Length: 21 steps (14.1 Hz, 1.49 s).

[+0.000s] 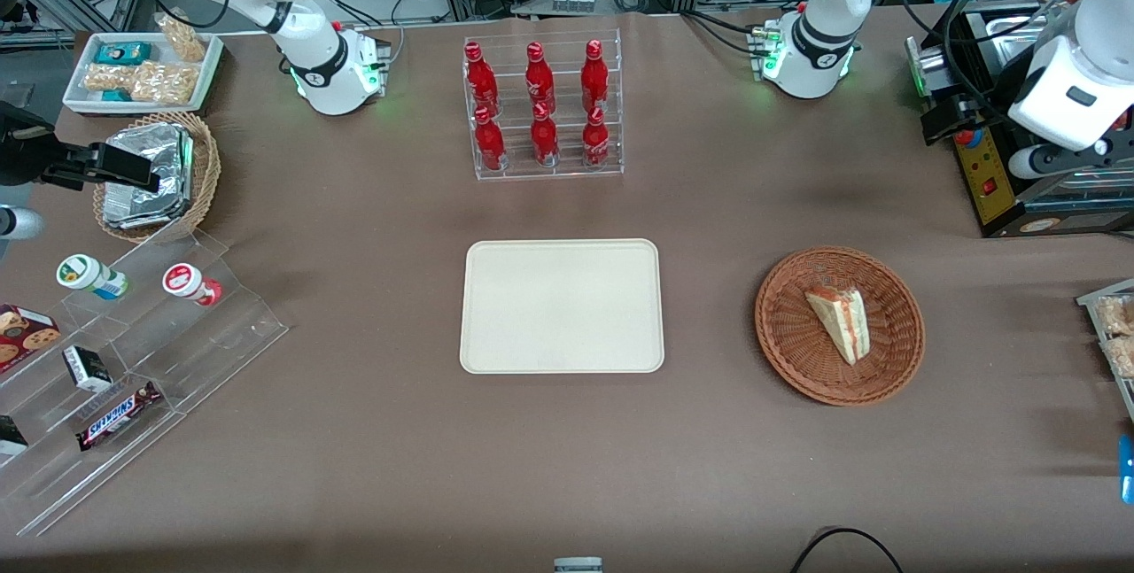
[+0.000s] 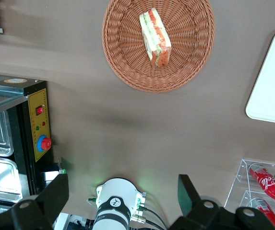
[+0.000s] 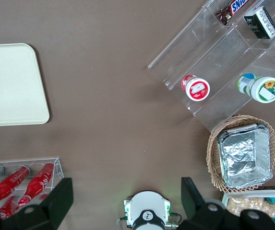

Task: Place sandwich from basket to tray
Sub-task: 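Move the left gripper down over the sandwich in the wicker basket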

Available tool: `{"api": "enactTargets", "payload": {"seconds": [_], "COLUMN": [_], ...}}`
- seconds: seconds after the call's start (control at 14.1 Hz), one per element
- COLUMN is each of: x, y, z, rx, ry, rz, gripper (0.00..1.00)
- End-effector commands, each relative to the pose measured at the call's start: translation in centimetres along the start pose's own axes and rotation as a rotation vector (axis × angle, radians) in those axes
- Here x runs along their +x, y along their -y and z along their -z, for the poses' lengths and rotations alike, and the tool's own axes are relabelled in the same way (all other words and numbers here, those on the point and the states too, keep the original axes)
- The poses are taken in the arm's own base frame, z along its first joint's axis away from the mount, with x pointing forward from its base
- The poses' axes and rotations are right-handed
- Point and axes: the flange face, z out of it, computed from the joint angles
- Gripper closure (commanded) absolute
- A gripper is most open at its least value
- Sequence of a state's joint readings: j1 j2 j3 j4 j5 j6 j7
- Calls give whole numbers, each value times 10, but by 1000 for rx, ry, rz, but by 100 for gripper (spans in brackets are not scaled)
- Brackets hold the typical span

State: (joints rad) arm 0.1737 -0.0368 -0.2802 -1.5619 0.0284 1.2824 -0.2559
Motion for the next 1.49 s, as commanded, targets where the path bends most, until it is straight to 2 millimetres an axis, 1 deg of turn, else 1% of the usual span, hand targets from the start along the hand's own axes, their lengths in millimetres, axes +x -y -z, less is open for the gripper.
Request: {"api": "enactTargets", "payload": {"seconds": [0.0,0.21,0.35,0.57,0.78,0.99,1.13,1.28,1.35,1.42], "x": [4,14,26,40,45,65,83,102,111,116], "y": [-3,0,6,7,9,28,35,53,55,52], "z": [4,-4,-11,-17,-22,-42,-72,-113,-130,-148], "rx": [-16,-19,-25,-27,-28,-52,-56,-66,-68,-69], "ry": [9,23,31,-12,-2,34,36,52,60,63], "rz": [-15,-9,1,13,17,43,58,99,106,107], "gripper": [0,0,0,0,0,0,0,0,0,0]}}
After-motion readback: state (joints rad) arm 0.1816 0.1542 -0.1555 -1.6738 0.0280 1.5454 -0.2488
